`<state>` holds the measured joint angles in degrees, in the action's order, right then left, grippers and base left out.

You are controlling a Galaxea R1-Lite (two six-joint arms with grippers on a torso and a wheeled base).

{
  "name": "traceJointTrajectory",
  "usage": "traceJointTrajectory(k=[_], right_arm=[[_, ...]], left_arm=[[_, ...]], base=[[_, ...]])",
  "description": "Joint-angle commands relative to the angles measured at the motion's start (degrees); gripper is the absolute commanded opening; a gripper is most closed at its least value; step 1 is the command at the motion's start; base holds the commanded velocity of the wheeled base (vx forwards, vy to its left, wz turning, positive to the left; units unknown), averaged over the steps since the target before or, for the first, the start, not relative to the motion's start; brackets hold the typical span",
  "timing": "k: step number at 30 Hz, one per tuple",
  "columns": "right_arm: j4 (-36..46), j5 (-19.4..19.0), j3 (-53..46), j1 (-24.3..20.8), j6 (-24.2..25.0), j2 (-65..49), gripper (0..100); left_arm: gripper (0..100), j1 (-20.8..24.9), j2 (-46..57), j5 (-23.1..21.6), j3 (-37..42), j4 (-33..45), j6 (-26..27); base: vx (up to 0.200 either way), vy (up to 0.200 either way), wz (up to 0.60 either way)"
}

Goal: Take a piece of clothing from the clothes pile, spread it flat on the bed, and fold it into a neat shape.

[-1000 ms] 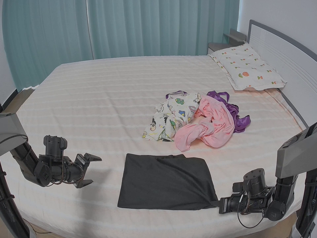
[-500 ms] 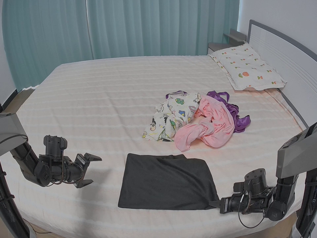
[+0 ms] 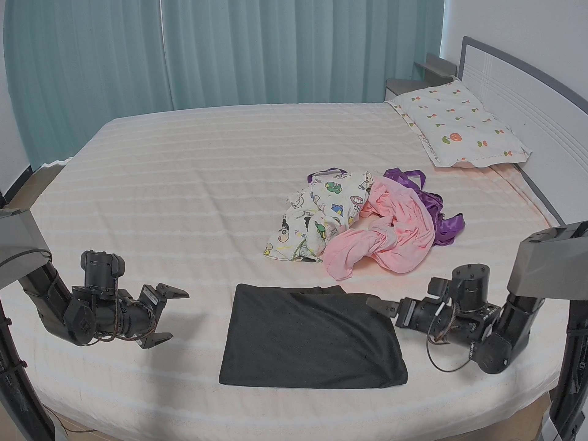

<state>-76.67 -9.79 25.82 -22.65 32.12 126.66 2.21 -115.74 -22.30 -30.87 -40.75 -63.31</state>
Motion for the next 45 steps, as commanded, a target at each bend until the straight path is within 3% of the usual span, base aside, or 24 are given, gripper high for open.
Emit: traceJointTrajectory(k=[1,4,5,28,29,37,44,45], right_arm=[[1.9,0.1,16.7,1.5,6.4,14.3,100],[1.9,0.0,18.0,1.6,7.2,16.0,100],[1.9,0.0,18.0,1.6,7.2,16.0,0],[-0.9,1.7,17.7,3.2,14.1,14.0,0],[-0.9,1.7,17.7,3.2,14.1,14.0,100],[-1.0,1.8,15.5,4.0,14.2,12.6,100],[-4.9,2.2,2.9,6.0,15.3,-1.8,100],[-6.4,2.4,-0.5,6.6,14.5,-6.1,100]], left_arm=[[100,0.0,0.0,0.1,0.1,0.0,-0.1],[100,0.0,0.0,0.1,0.1,0.0,-0.1],[100,0.0,0.0,0.1,0.1,0.0,-0.1],[100,0.0,0.1,0.1,0.3,0.0,-0.2],[100,0.0,0.1,0.1,0.3,0.0,-0.2],[100,0.0,0.1,0.1,0.3,0.0,-0.3],[100,0.0,2.4,0.1,1.7,-0.3,-0.6],[100,0.0,6.8,0.1,2.9,-1.5,-0.4]], base=[[0.0,0.0,0.0],[0.0,0.0,0.0],[0.0,0.0,0.0],[0.0,0.0,0.0],[0.0,0.0,0.0],[0.0,0.0,0.0],[0.0,0.0,0.0],[0.0,0.0,0.0]])
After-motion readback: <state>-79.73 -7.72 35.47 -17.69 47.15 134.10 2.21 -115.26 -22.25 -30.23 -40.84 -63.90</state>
